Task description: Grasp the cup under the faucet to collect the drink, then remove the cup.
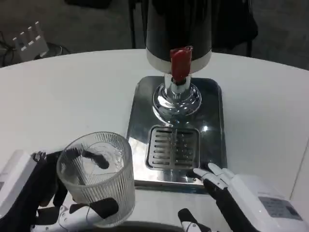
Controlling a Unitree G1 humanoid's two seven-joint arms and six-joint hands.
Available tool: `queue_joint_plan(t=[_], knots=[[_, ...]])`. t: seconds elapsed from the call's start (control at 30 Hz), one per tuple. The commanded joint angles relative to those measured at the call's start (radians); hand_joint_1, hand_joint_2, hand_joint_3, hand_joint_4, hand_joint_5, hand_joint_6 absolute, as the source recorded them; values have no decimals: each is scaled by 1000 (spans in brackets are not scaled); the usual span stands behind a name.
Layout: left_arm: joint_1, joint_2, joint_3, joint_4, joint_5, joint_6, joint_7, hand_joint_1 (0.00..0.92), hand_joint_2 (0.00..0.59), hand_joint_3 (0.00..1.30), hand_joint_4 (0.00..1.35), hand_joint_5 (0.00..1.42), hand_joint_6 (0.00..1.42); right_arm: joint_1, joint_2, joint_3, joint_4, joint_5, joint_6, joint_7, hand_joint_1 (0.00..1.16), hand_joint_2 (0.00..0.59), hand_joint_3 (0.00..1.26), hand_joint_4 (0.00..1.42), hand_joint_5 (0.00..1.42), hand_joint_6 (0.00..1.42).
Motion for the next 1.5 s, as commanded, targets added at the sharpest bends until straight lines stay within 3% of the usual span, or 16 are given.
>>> queue_joint_plan(t=[0.03,0.5,0.77,1.1,1.5], knots=[[6,1,7,-24,-25,-5,8,392,180,1004,1085,1287,1424,14,59,37,-20,-1,1,9,316,463,175,64,72,112],[2,-3,0,-19,-19,0,10,392,180,1004,1085,1287,1424,22,59,29,-23,2,3,2,316,463,180,64,72,113],[-50,-13,-48,-6,3,30,4,392,180,1004,1085,1287,1424,28,69,17,-37,4,8,-15,316,463,186,64,73,113],[-142,-42,-137,39,58,71,23,392,180,1004,1085,1287,1424,61,79,-24,-89,4,-10,-12,316,463,186,64,73,113],[-238,-51,-173,135,100,90,55,396,183,1004,1077,1287,1424,75,105,-92,-93,30,-54,-47,316,463,187,64,82,113]])
